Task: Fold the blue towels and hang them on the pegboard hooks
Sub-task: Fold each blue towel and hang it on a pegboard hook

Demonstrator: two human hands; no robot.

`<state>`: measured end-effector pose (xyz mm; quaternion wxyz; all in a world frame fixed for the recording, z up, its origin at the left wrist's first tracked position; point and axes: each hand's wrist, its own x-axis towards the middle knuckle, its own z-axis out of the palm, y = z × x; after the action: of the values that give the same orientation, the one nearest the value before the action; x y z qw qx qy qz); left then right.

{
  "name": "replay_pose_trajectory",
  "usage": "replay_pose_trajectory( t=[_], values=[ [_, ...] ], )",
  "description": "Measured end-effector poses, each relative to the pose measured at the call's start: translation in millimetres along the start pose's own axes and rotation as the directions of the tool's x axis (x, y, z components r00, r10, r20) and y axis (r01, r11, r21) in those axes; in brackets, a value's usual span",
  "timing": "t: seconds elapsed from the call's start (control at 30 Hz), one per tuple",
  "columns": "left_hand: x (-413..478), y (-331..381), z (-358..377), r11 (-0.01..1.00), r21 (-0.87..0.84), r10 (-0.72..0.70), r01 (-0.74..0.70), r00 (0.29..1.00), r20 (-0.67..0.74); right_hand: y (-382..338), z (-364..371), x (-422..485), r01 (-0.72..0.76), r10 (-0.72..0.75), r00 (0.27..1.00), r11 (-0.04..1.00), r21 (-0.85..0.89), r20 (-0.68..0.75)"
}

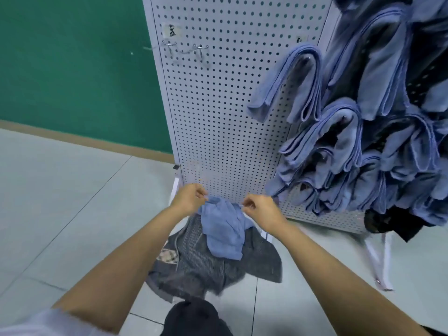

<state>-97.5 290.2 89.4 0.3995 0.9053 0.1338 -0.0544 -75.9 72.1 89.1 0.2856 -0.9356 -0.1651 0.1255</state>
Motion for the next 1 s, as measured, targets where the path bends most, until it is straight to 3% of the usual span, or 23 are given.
replay_pose_trajectory(
  t=[0.2,0.37,0.63,0.83,1.0],
  values=[
    [52,-70,78,0.997,-0.01,-0.074,0.075,0.992,0.103,63,84,42,-0.124,0.117,0.976,0.992,0.029,0.182],
    [93,-104,144,0.997,0.08,-0.038,0.02,0.973,0.226,105,130,88,-0.181,0.184,0.947,0.983,-0.036,0.264],
    [137,-111,185,0.992,0.029,0.118,-0.124,0.98,0.16,130,179,133,-0.213,0.237,0.936,0.97,-0.117,0.258],
    [146,-125,200,0.962,0.156,0.179,-0.222,0.952,0.247,140,206,136,-0.338,0.32,0.916,0.94,0.037,0.243],
    [146,-124,187,0.95,0.159,0.233,-0.267,0.95,0.207,119,182,124,-0.188,0.168,0.982,0.897,0.4,0.085]
  ],
)
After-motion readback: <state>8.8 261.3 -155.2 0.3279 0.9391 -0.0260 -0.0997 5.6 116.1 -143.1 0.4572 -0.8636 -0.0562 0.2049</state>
